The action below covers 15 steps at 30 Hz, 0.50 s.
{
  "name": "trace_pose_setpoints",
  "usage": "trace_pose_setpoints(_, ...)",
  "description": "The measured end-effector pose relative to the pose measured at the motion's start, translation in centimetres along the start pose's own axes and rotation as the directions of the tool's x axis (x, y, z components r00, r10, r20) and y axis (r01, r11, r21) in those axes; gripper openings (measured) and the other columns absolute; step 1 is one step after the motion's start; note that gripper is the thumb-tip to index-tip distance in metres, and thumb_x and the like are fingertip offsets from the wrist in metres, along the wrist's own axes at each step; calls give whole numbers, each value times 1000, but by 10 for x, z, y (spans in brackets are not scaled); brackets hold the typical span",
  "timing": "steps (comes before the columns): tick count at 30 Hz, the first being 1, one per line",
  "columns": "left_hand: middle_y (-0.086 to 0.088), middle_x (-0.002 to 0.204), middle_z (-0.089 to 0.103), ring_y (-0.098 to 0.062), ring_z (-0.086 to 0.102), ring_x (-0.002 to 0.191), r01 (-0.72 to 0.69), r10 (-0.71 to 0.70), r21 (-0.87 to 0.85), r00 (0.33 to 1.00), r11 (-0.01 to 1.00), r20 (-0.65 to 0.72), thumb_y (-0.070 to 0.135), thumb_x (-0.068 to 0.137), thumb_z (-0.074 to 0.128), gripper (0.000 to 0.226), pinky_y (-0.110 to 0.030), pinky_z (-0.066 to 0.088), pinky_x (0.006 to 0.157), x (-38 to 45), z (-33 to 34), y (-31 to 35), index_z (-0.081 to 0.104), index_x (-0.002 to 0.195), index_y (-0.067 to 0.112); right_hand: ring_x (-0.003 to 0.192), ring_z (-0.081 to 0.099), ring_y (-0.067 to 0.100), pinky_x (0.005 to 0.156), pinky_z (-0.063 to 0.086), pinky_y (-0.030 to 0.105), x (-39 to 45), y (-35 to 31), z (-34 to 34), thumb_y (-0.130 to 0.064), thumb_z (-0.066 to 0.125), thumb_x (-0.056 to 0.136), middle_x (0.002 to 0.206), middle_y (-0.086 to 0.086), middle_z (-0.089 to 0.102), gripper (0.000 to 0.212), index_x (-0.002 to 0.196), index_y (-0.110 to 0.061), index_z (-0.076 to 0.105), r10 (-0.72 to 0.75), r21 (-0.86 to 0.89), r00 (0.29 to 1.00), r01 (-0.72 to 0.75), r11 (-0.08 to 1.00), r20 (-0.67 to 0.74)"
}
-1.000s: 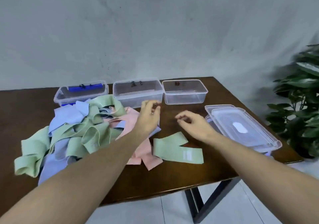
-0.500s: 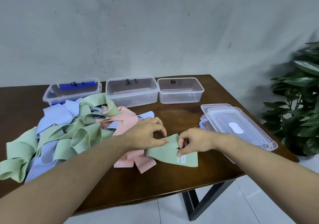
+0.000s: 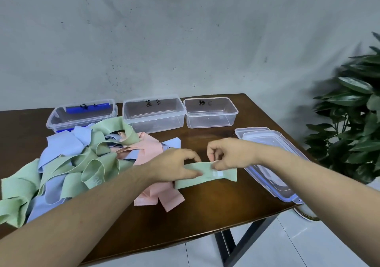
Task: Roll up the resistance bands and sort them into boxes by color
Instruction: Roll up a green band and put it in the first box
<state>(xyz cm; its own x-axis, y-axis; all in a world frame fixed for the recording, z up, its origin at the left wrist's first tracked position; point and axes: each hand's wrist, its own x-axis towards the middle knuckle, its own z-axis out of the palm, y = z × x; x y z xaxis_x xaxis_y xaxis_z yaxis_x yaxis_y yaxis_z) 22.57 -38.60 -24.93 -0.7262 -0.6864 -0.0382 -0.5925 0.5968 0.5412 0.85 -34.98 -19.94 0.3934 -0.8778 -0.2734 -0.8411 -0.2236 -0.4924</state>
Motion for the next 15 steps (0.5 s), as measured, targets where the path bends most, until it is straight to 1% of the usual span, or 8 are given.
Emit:
trace_pose_setpoints(3, 19, 96, 67, 3, 60, 90, 15, -23, -196, 999, 981, -38, 44, 90, 66, 19, -19, 47, 80, -1, -8, 17, 64, 106, 34, 61, 55, 0, 60, 45, 16, -4, -9, -19, -20, 76, 87, 73, -11, 67, 12, 85, -26, 66, -41, 86, 994, 49, 995, -102)
trace_pose_setpoints(5, 16, 87, 66, 1, 59, 82, -12, -12, -327, 997, 945, -72, 35, 95, 63, 13, -21, 46, 77, 0, -13, 29, 64, 103, 25, 62, 55, 0, 62, 45, 15, -7, -16, -31, -19, 79, 85, 77, 0, 68, 8, 86, -21, 72, -59, 168, 984, 88, 982, -170)
trace_pose_setpoints(6, 10, 88, 67, -3, 61, 83, -23, -13, -413, 996, 911, -84, 30, 97, 61, 14, -25, 48, 78, 0, -16, 34, 63, 104, 18, 62, 54, 0, 61, 45, 13, -8, -18, -38, -18, 80, 84, 76, 3, 68, 7, 86, -19, 74, -69, 198, 976, 111, 974, -208)
trace_pose_setpoints(8, -5, 97, 73, -17, 71, 91, -36, -29, -601, 995, 798, -98, 20, 101, 55, 18, -31, 55, 84, -1, -22, 47, 60, 112, 7, 62, 56, -1, 63, 46, 14, -11, -22, -49, -16, 81, 82, 74, 1, 70, 7, 87, -16, 76, -89, 214, 949, 159, 964, -303)
trace_pose_setpoints(9, -12, 99, 75, -22, 73, 92, -43, -38, -656, 993, 753, -108, 18, 102, 53, 20, -32, 57, 83, -1, -28, 55, 59, 116, 6, 64, 58, 0, 66, 48, 16, -14, -23, -54, -15, 82, 81, 75, 1, 72, 8, 87, -15, 76, -104, 204, 929, 185, 961, -356)
trace_pose_setpoints(10, -14, 96, 75, -23, 73, 90, -43, -57, -682, 991, 730, -123, 19, 103, 51, 21, -29, 58, 79, -2, -32, 59, 59, 119, 8, 67, 60, 0, 69, 49, 18, -13, -25, -56, -14, 82, 81, 77, 0, 73, 9, 88, -15, 76, -120, 204, 909, 215, 955, -399)
trace_pose_setpoints(13, -11, 91, 76, -16, 71, 78, -62, -122, -730, 973, 681, -196, 23, 104, 48, 22, -22, 53, 60, -1, -43, 70, 63, 116, 13, 81, 62, -2, 80, 48, 16, -9, -25, -61, -13, 83, 79, 94, -10, 69, 30, 106, -21, 70, -129, 234, 812, 311, 921, -570)
trace_pose_setpoints(15, -12, 93, 76, -13, 69, 72, -72, -172, -798, 961, 599, -216, 24, 105, 47, 22, -20, 50, 53, 0, -46, 76, 63, 116, 15, 88, 62, 1, 84, 49, 18, -8, -21, -60, -24, 85, 78, 107, -7, 64, 50, 120, -33, 60, -39, 316, 746, 327, 891, -665)
